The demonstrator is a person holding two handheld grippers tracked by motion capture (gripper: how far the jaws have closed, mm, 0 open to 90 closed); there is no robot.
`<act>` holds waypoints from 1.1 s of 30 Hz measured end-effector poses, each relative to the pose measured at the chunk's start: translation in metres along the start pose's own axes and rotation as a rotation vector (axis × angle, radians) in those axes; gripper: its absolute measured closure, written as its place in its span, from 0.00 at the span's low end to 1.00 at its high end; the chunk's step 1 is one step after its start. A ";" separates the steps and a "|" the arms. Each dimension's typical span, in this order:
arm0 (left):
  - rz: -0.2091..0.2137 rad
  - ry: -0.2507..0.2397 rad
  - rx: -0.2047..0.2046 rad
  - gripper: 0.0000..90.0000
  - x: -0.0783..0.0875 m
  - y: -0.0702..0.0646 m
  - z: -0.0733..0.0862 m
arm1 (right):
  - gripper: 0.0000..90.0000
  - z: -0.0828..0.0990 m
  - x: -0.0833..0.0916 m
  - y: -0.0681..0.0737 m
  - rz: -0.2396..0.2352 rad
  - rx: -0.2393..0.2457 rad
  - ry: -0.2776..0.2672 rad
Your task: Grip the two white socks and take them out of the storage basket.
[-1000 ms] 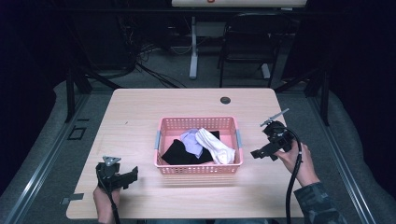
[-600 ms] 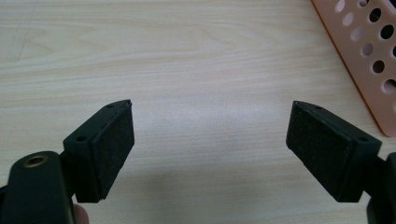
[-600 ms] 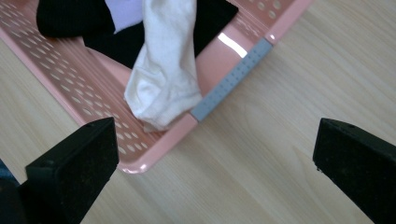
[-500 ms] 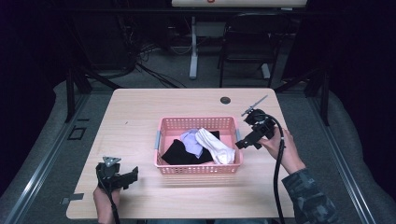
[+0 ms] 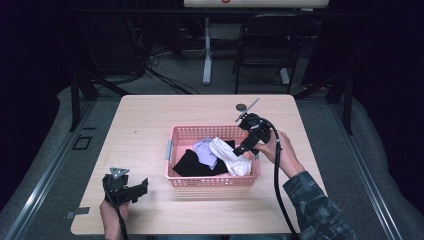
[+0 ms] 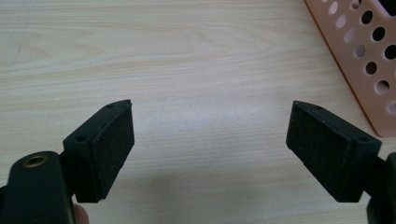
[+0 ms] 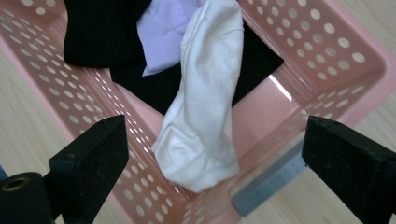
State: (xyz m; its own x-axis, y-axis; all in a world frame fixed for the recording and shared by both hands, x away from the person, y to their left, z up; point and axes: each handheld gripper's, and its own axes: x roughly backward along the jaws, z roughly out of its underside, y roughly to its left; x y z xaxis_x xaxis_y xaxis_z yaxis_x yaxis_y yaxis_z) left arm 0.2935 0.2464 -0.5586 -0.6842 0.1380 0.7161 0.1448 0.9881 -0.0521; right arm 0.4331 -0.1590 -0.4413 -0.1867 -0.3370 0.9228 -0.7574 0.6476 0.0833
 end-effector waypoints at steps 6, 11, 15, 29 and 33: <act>-0.003 -0.003 0.008 0.17 0.000 0.000 0.000 | 0.14 -0.010 -0.020 0.002 -0.027 -0.011 0.028; -0.002 0.000 0.007 0.17 0.000 0.001 0.000 | 0.22 -0.015 -0.034 0.004 -0.021 -0.015 0.059; -0.004 -0.005 0.011 0.17 0.000 0.001 0.000 | 0.32 -0.018 -0.044 0.007 -0.011 -0.032 0.075; -0.004 -0.001 0.011 0.17 0.000 0.000 -0.001 | 0.56 -0.019 -0.076 0.004 0.025 -0.063 0.167; -0.003 0.001 0.011 0.17 0.000 0.000 0.000 | 0.71 -0.018 -0.076 0.002 0.009 -0.060 0.172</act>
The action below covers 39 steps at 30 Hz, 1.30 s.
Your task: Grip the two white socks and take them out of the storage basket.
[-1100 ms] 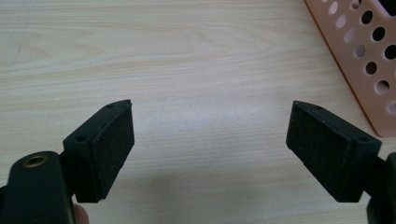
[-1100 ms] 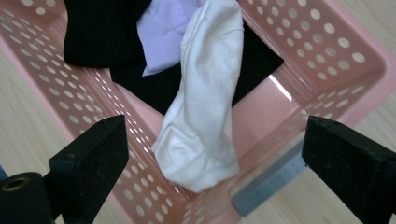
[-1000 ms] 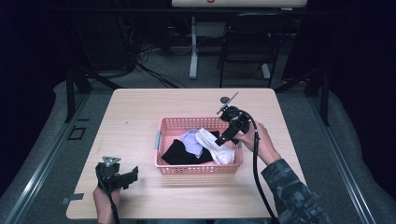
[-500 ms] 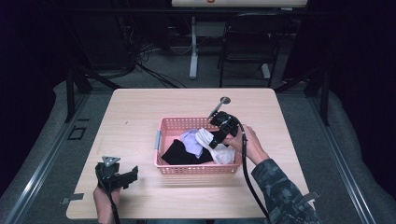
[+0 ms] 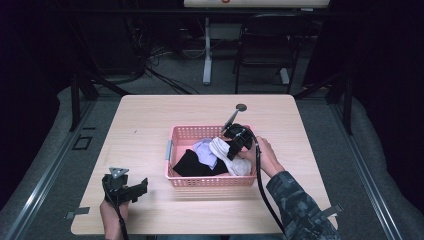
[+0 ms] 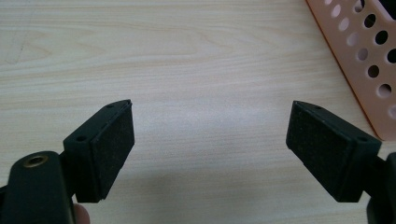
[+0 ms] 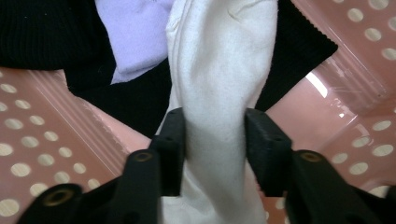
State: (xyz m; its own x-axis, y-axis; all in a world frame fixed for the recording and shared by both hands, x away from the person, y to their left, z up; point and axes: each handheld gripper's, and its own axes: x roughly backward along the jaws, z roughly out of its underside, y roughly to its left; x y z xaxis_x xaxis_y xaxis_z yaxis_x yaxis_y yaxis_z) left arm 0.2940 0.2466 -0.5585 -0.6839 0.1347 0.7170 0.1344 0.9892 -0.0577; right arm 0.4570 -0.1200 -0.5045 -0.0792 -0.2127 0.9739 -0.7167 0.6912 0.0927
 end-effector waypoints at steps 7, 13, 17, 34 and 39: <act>0.001 0.002 0.000 0.17 0.000 0.000 0.000 | 0.88 0.000 0.010 -0.002 -0.008 0.004 -0.001; -0.001 0.001 -0.002 0.17 0.000 -0.001 0.000 | 0.89 0.000 0.026 -0.003 -0.008 -0.002 -0.037; 0.000 0.000 -0.001 0.17 0.000 -0.001 0.000 | 0.89 -0.002 0.036 -0.001 -0.008 0.011 -0.049; 0.004 0.000 -0.003 0.17 0.000 -0.001 0.000 | 0.90 -0.016 0.068 0.006 -0.003 0.034 -0.039; 0.003 0.001 0.000 0.17 0.000 0.001 0.000 | 0.91 -0.018 0.075 0.009 -0.002 0.049 -0.038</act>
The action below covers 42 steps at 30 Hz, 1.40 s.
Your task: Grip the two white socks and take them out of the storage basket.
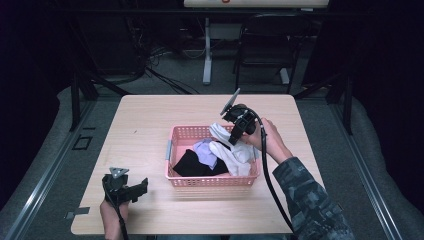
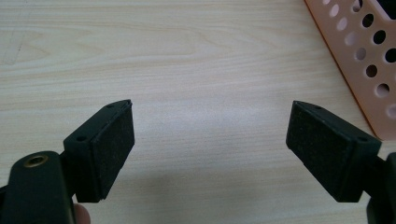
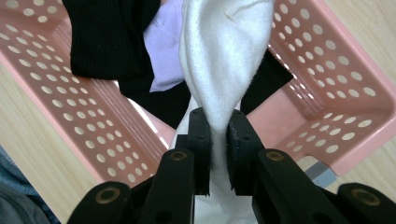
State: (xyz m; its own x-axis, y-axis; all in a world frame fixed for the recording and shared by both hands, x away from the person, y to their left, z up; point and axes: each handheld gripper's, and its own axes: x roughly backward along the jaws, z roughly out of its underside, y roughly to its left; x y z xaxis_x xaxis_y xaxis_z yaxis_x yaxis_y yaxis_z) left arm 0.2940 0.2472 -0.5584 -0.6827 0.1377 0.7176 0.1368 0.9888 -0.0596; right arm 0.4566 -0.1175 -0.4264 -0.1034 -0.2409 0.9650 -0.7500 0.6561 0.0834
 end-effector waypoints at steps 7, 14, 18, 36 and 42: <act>0.002 -0.004 0.000 0.17 0.000 -0.001 0.000 | 0.91 -0.001 0.014 0.001 -0.002 0.009 -0.034; 0.004 -0.003 0.008 0.17 0.000 0.000 0.000 | 0.91 0.000 0.033 -0.003 0.013 0.014 -0.034; 0.005 0.004 0.002 0.17 0.000 0.000 0.000 | 0.91 0.006 0.043 -0.008 0.020 -0.002 -0.047; 0.010 0.001 0.007 0.17 -0.001 0.001 0.000 | 0.92 0.051 0.072 -0.046 0.062 -0.112 -0.053; 0.010 0.002 0.007 0.17 -0.001 0.001 0.000 | 0.93 0.067 0.076 -0.060 0.072 -0.158 -0.059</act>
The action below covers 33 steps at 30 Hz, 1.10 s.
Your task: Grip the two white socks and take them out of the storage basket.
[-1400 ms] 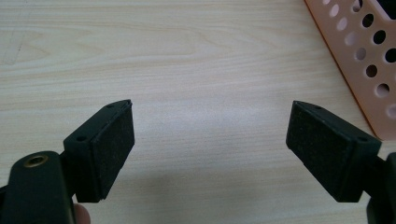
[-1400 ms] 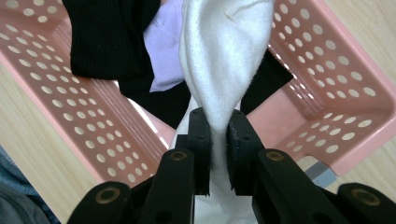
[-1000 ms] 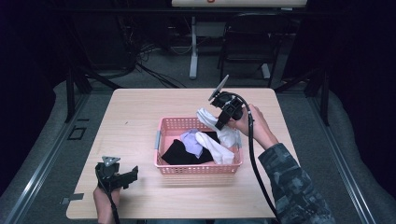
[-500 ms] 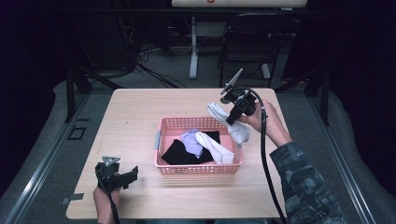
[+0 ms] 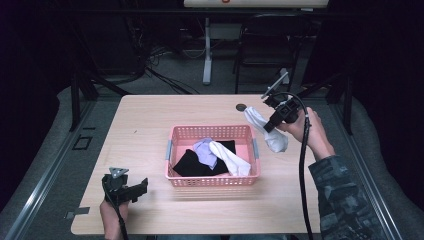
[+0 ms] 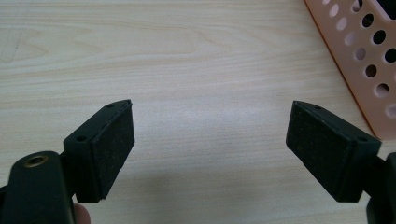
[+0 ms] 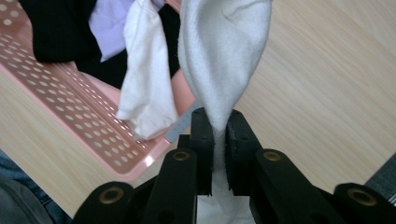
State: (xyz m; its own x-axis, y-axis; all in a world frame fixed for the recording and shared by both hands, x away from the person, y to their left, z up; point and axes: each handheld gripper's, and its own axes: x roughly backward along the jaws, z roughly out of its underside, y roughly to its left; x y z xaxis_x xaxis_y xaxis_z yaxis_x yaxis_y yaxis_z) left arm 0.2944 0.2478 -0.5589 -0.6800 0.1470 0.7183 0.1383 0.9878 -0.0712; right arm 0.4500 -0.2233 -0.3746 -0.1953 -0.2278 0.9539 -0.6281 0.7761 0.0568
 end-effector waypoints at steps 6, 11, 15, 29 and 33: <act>0.000 0.009 -0.006 0.17 0.001 0.000 0.000 | 0.94 0.014 -0.005 -0.018 0.014 -0.047 0.005; -0.002 0.006 -0.001 0.17 0.001 0.000 0.000 | 0.94 0.022 -0.017 -0.029 0.036 -0.088 0.035; -0.001 0.010 -0.006 0.17 0.001 0.000 0.000 | 0.94 0.026 -0.035 -0.034 0.060 -0.105 0.067; -0.004 -0.002 -0.004 0.17 0.000 0.000 0.000 | 0.94 0.037 -0.095 -0.050 0.036 -0.179 0.140; -0.005 -0.004 0.001 0.17 0.000 0.000 0.000 | 0.93 0.040 -0.103 -0.054 0.028 -0.194 0.152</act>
State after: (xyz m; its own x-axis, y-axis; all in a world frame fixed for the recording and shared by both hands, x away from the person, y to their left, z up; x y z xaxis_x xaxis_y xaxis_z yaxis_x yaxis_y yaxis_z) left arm 0.2943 0.2477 -0.5591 -0.6833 0.1423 0.7162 0.1344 0.9886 -0.0681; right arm 0.4736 -0.2652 -0.4874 -0.0855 -0.1252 0.9884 -0.4646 0.8826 0.0715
